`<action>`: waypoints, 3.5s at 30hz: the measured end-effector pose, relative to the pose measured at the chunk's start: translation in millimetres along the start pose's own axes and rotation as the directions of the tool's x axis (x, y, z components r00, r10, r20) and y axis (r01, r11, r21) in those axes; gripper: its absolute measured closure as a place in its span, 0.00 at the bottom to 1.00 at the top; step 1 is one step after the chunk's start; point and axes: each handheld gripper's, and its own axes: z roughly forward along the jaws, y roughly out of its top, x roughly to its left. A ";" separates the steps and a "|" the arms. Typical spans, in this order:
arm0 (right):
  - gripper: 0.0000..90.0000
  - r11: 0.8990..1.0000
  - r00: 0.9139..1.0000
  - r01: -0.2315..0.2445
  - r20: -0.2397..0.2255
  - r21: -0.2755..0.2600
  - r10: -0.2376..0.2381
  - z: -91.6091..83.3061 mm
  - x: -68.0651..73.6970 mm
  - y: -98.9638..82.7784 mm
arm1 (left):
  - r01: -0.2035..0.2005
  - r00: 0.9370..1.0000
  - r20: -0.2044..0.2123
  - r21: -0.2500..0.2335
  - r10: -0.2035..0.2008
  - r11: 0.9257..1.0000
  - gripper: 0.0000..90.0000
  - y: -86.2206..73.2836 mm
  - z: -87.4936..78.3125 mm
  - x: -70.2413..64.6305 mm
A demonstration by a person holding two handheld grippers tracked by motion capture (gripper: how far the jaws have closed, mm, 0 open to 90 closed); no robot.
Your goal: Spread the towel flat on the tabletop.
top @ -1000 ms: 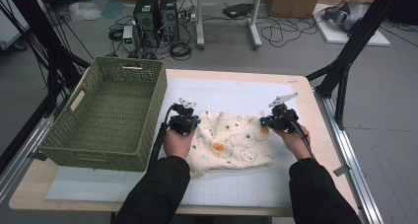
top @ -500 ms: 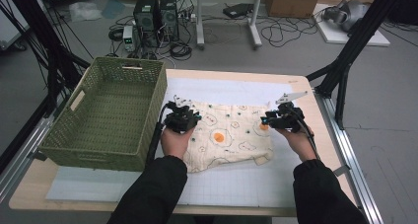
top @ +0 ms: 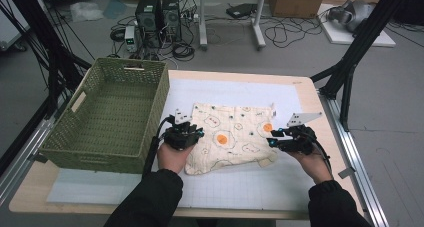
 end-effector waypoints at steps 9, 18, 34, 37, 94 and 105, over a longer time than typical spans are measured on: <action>0.64 0.997 0.994 0.057 -0.094 0.042 -0.053 -0.5 19.5 -17.6 | -0.019 1.000 -0.006 0.095 0.019 0.995 0.70 -22.5 -4.8 -0.5; 0.89 0.991 0.985 0.106 -0.143 0.085 -0.093 12.4 23.0 -19.8 | -0.050 0.998 -0.036 0.147 0.056 0.988 0.96 -30.5 4.8 -0.1; 0.96 0.990 0.994 0.006 -0.111 0.142 0.010 42.4 -6.7 -6.9 | -0.028 0.991 -0.131 0.101 0.041 0.994 0.99 -24.1 19.5 8.9; 0.95 0.990 0.995 0.014 -0.100 0.138 0.000 42.7 -5.5 -6.2 | -0.039 0.990 -0.132 0.103 0.053 0.994 0.99 -24.2 18.6 8.2; 0.96 0.989 0.973 0.127 -0.204 0.075 -0.109 5.9 36.7 -26.7 | -0.138 0.988 0.090 0.118 0.128 0.983 0.99 -48.8 -40.1 -8.4; 0.83 0.988 0.971 0.133 -0.209 0.073 -0.115 3.1 43.8 -34.7 | -0.148 0.980 0.153 0.129 0.128 0.980 0.83 -54.2 -46.0 -13.1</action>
